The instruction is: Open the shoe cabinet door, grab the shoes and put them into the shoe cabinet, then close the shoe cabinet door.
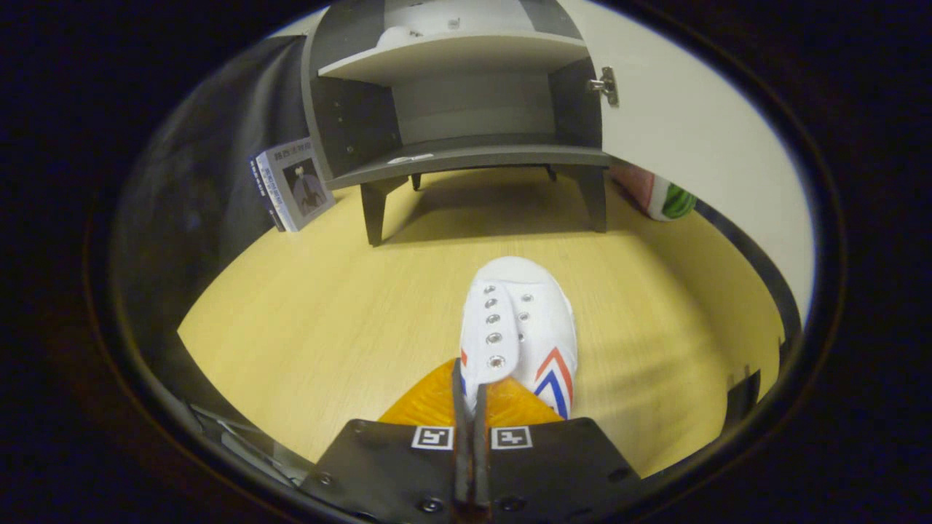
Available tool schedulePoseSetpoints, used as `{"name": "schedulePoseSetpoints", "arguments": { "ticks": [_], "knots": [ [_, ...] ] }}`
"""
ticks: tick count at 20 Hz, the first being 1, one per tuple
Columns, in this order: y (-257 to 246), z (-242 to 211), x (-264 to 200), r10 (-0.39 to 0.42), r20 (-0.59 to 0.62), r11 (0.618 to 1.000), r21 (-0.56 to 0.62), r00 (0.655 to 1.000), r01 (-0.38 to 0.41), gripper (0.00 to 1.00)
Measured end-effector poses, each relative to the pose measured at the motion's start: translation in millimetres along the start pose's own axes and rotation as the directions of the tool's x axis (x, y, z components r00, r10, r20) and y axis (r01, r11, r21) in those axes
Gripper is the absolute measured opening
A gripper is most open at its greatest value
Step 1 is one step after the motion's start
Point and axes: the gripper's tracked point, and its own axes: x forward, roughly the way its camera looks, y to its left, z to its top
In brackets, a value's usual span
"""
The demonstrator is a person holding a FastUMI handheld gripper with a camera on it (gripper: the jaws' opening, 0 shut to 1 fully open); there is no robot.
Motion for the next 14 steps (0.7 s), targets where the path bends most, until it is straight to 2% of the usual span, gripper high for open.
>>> {"name": "schedulePoseSetpoints", "arguments": {
  "ticks": [3,10,14],
  "knots": [
    [-0.7,7.6,-5.9,-0.014,-0.005,1.0,0.023,1.0,0.014,0.03],
    [-8.8,57.4,-32.7,-0.023,0.078,0.996,0.092,0.997,0.016,0.03],
    [-4.1,94.0,-52.9,-0.02,0.136,0.999,0.042,0.99,0.014,0.02]
  ]
}}
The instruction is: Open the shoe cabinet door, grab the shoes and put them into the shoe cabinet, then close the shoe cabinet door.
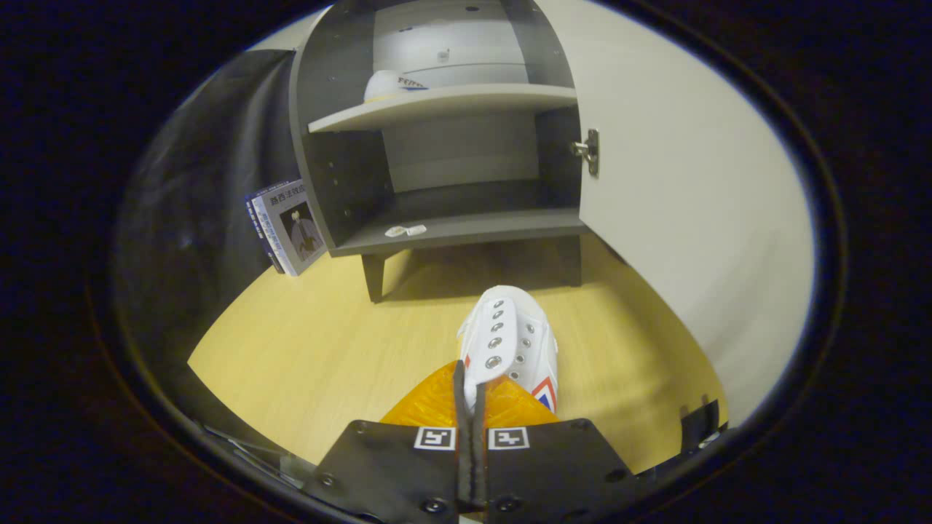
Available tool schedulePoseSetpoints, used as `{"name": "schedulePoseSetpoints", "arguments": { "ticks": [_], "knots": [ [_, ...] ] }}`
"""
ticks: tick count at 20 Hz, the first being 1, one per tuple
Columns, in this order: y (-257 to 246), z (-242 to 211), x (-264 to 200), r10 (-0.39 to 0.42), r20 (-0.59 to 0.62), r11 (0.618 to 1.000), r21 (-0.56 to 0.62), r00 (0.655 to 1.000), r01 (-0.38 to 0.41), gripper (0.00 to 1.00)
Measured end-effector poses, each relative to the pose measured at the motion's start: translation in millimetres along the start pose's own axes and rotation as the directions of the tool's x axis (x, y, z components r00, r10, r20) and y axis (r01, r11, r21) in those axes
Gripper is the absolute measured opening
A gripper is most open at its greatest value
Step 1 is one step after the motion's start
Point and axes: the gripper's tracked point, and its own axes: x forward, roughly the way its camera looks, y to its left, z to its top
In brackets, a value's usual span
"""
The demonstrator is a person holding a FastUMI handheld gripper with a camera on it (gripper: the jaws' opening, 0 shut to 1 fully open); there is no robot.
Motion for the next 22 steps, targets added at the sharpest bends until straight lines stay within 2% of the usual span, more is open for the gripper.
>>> {"name": "schedulePoseSetpoints", "arguments": {
  "ticks": [7,15,18,22],
  "knots": [
    [18.1,99.9,-30.2,0.022,0.146,0.999,-0.051,0.989,-0.015,0.02],
    [37.6,235.9,-68.7,0.031,0.361,0.999,-0.049,0.932,-0.015,0.02],
    [37.4,263.9,-67.6,0.019,0.396,0.999,-0.04,0.918,-0.003,0.02],
    [30.8,301.8,-48.4,-0.021,0.425,0.997,-0.059,0.905,0.051,0.02]
  ]
}}
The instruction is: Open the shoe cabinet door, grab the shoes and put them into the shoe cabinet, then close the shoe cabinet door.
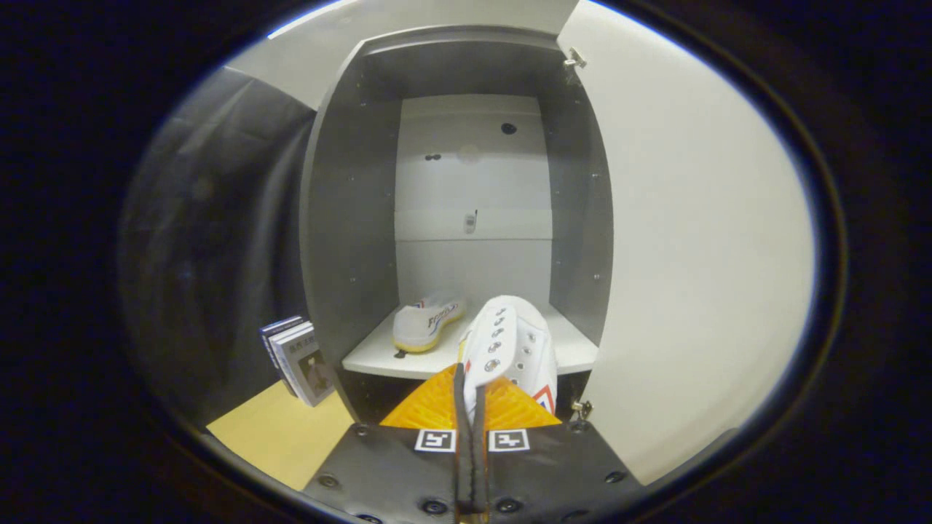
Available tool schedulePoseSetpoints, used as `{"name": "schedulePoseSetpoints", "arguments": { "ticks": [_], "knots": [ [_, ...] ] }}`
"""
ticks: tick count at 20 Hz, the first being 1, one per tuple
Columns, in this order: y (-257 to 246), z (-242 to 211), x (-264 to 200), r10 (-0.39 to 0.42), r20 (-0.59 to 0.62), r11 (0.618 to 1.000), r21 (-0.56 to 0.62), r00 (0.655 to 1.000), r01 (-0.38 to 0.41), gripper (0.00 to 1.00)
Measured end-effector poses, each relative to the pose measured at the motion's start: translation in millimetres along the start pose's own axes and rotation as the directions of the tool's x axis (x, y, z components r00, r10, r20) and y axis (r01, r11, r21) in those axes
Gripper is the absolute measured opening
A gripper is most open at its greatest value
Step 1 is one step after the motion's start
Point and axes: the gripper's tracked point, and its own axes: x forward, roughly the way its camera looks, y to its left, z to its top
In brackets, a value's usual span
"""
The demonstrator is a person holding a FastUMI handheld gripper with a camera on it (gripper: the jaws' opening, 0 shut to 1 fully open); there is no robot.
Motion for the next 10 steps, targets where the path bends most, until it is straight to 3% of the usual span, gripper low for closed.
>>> {"name": "schedulePoseSetpoints", "arguments": {
  "ticks": [10],
  "knots": [
    [5.8,36.0,112.5,-0.036,0.022,0.995,-0.095,0.999,0.038,0.02]
  ]
}}
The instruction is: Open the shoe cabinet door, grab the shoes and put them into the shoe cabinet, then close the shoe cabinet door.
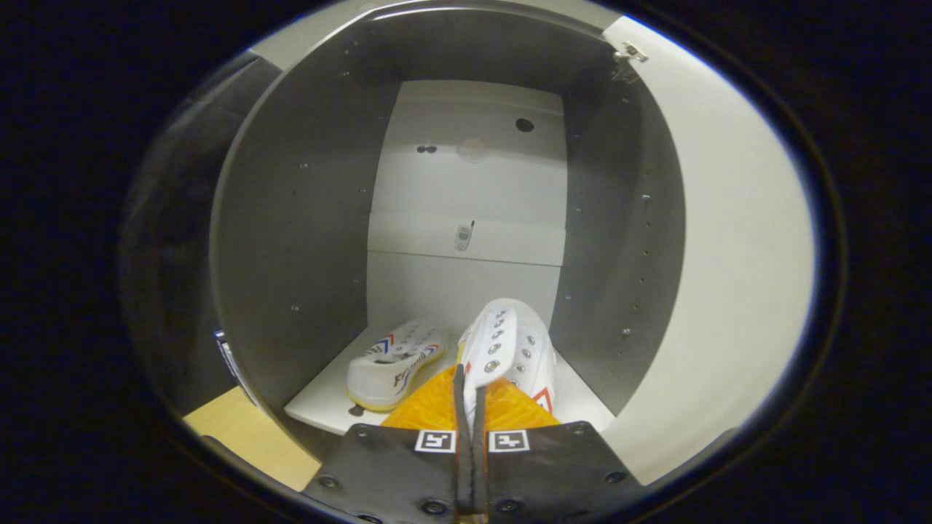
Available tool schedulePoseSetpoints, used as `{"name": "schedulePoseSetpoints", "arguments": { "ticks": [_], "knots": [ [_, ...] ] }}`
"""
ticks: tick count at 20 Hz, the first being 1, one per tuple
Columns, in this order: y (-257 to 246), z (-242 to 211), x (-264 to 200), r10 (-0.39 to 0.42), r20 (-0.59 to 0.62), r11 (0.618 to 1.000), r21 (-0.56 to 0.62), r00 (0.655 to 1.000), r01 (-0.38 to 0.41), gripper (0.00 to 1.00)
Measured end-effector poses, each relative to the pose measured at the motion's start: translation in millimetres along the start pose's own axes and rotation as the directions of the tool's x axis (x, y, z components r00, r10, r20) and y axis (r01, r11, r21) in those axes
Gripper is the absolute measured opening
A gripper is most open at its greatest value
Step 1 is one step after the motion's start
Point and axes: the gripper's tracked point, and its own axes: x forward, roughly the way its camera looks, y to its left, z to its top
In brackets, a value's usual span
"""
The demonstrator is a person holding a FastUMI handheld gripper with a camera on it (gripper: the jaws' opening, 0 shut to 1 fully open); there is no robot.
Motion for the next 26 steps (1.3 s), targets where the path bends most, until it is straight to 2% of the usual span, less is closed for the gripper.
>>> {"name": "schedulePoseSetpoints", "arguments": {
  "ticks": [10,15,22,26],
  "knots": [
    [-24.8,-29.7,86.9,-0.081,-0.146,0.996,-0.046,0.986,0.075,0.02],
    [-35.6,-40.5,116.4,-0.089,-0.211,0.996,-0.037,0.973,0.083,0.02],
    [-36.4,-52.0,128.8,-0.103,-0.246,0.994,-0.063,0.964,0.09,0.03],
    [-36.2,-52.6,125.4,-0.117,-0.229,0.989,-0.118,0.966,0.092,0.1]
  ]
}}
